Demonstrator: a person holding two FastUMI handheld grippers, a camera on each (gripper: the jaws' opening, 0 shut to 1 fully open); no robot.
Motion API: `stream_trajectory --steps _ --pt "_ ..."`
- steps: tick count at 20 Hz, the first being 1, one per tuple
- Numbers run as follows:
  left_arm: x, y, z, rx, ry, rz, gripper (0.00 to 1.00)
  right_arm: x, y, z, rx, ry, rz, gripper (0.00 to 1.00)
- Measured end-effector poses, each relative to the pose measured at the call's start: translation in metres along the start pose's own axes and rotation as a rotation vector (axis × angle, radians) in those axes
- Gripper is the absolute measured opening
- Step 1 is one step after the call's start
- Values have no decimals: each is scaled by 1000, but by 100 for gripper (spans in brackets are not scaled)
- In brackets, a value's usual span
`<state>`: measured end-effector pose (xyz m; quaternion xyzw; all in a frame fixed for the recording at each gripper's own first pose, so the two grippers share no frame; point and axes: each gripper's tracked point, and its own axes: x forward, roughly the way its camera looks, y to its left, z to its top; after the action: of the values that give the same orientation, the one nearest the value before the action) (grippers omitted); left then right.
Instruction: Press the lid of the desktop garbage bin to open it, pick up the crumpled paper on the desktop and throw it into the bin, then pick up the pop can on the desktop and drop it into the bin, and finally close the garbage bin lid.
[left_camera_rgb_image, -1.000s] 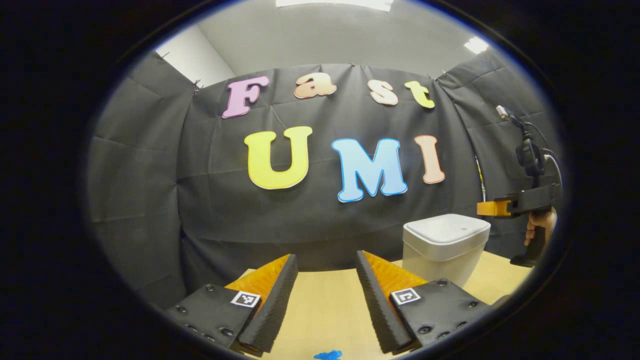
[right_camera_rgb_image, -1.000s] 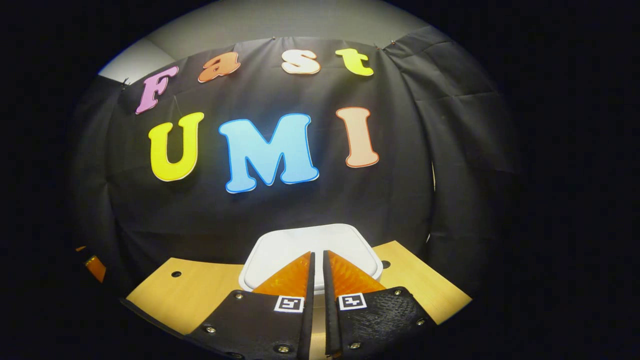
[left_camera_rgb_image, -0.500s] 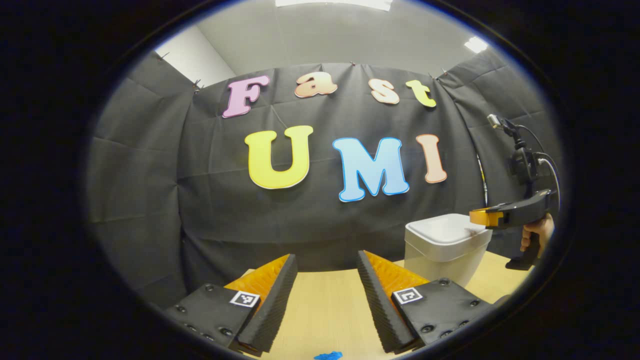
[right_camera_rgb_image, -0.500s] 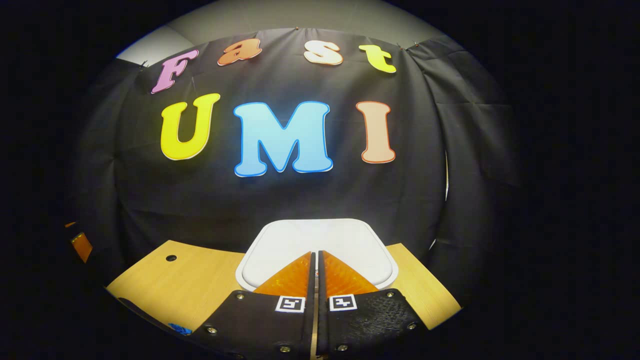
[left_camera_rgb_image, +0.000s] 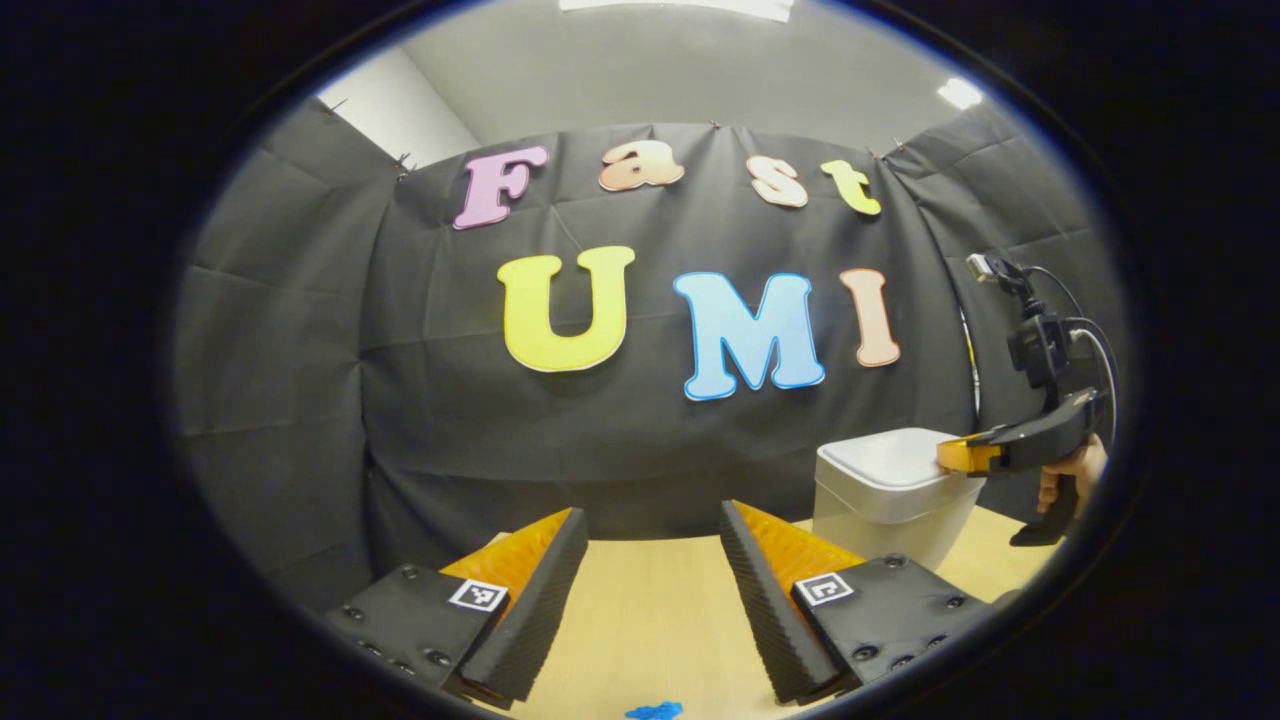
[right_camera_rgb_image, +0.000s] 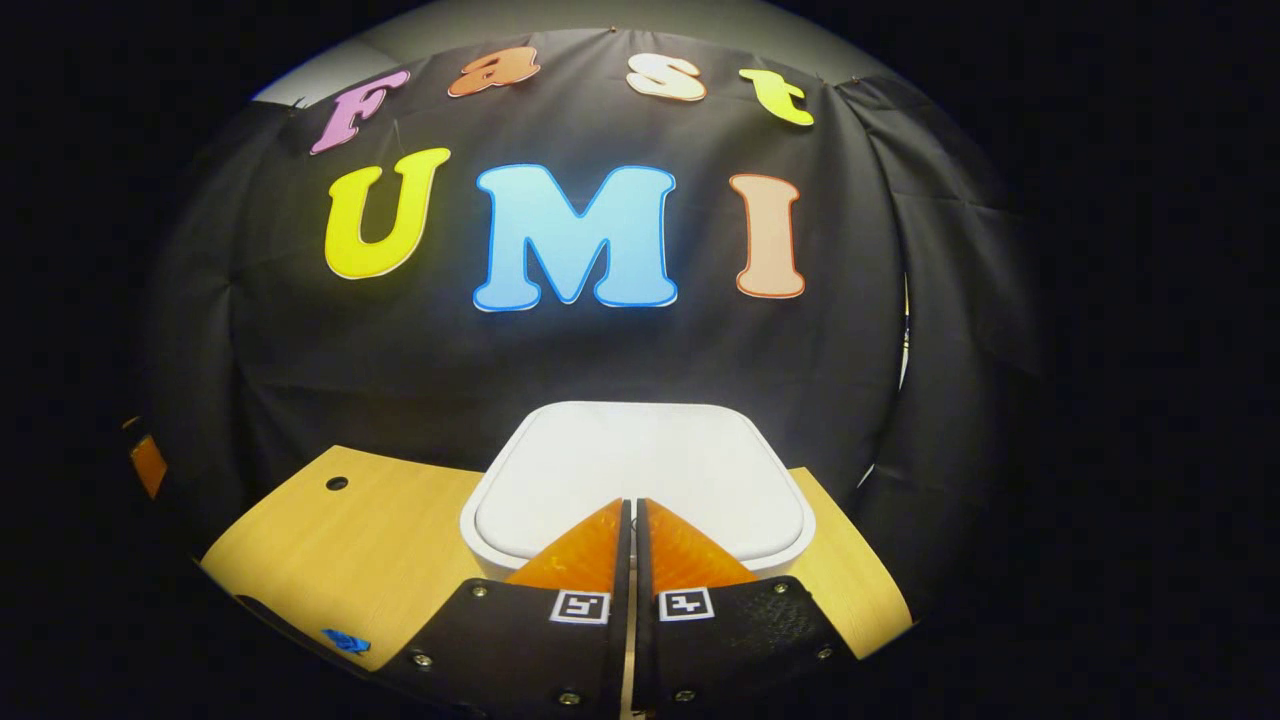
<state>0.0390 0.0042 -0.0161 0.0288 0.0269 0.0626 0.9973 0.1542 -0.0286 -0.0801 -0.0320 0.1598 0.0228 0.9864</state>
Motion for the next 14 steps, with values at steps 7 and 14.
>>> stream_trajectory --steps 7,14 --pt "4 -6 0 -19 1 -9 92 3 0 4 58 -22 18 4" --pt "0 3 0 -18 -3 13 92 0 0 55 -40 -148 -16 3"
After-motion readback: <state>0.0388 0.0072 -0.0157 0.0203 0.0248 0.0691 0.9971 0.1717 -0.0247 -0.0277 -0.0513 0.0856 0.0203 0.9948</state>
